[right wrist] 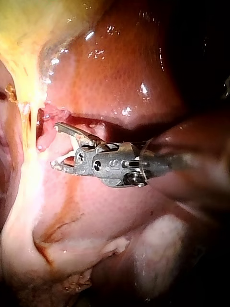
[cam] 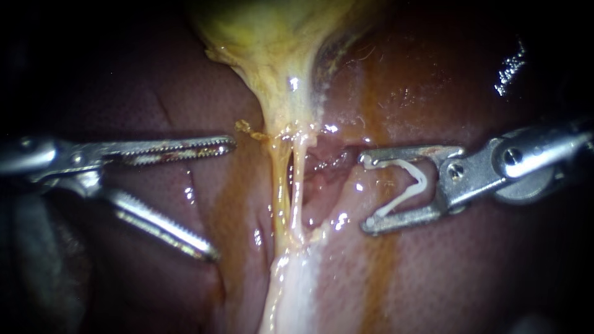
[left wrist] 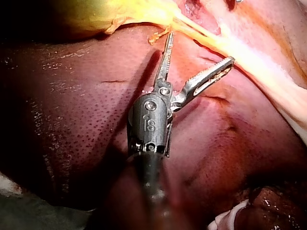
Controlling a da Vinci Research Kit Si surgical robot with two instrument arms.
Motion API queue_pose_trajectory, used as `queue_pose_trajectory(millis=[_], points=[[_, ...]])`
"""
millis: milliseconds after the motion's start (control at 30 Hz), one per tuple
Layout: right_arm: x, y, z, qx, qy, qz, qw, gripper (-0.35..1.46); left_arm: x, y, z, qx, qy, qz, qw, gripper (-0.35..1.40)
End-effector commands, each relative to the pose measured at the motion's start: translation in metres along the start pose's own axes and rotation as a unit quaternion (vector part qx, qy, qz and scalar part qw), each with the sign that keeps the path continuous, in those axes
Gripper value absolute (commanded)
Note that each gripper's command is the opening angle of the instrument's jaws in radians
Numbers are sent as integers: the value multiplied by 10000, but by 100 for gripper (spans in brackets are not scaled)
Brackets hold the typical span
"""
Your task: Grabbing gallbladder
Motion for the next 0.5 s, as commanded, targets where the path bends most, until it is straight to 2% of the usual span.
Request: queue_pose_trajectory(millis=[33,167,367,500], points=[[0,0,0,0,-1,-1,10000,50,0,-1,0,-1,-1,0,10000,93],[0,0,0,0,-1,-1,10000,50,1,-12,0,-29,-4,0,10000,89],[0,0,0,0,-1,-1,10000,50,-1,-41,3,21,2,1,10000,86],[0,0,0,0,-1,-1,10000,50,-2,-62,12,39,3,-2,10000,79]])
